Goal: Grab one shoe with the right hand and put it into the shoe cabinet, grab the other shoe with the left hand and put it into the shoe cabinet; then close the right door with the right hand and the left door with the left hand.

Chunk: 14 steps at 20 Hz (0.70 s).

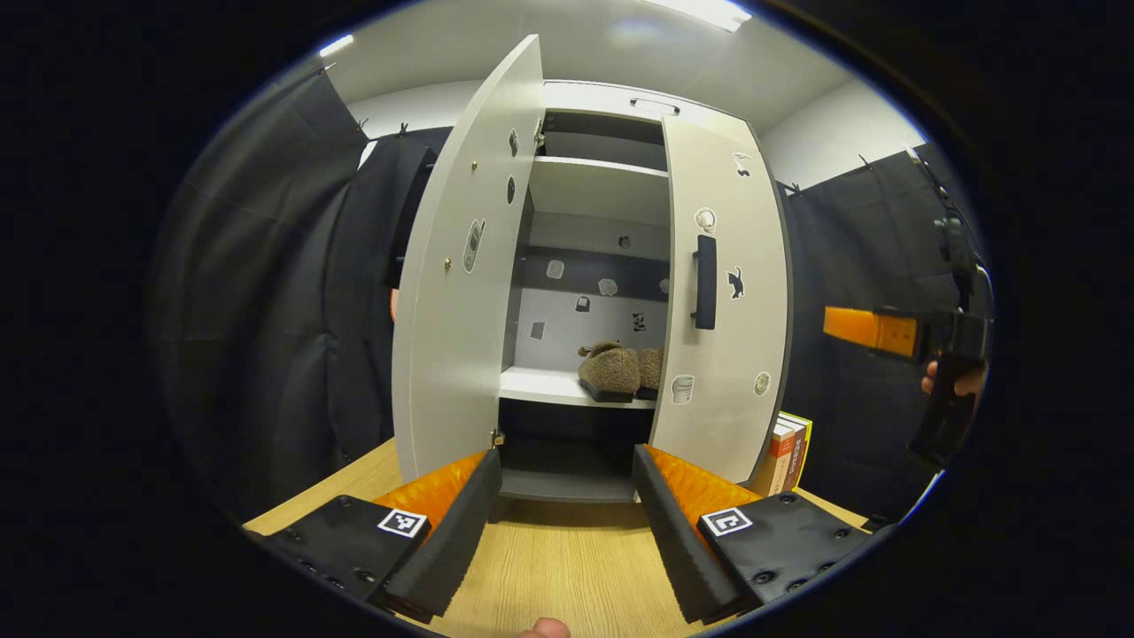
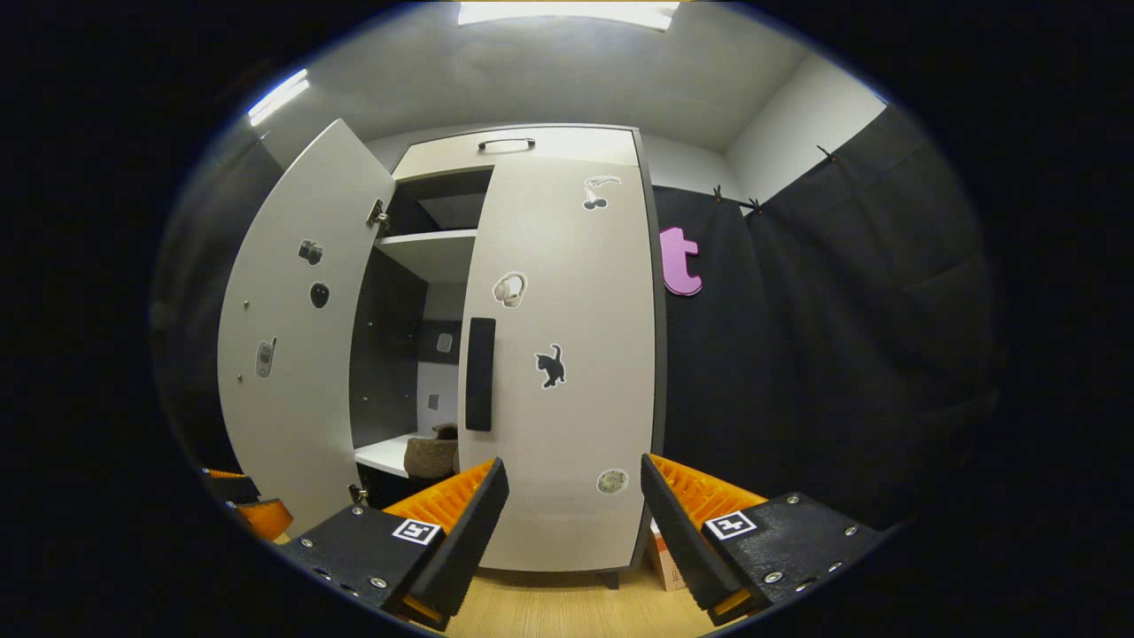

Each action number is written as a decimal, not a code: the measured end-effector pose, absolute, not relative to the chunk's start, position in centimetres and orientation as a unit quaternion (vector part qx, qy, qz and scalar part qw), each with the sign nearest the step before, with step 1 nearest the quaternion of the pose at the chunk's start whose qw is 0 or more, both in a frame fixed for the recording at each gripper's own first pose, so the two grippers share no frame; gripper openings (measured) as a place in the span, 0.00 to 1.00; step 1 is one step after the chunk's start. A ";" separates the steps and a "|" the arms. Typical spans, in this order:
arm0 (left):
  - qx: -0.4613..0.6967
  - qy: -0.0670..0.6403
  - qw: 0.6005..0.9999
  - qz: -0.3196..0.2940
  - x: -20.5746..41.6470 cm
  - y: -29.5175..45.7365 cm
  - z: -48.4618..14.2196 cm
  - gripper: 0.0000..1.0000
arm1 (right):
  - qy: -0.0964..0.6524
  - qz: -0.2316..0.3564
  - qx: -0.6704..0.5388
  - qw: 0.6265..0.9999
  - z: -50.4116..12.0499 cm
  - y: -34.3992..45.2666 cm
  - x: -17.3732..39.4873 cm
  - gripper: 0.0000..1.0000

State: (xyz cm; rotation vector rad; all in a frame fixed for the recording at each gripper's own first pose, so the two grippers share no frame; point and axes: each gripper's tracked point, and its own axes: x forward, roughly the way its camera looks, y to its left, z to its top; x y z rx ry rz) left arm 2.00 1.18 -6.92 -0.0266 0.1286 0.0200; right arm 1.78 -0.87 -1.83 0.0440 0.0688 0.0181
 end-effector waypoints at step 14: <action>-0.004 0.029 0.995 0.097 1.0 8.6 3.8 0.99 | 0.057 0.014 0.039 0.998 -7.3 0.6 -1.6 0.97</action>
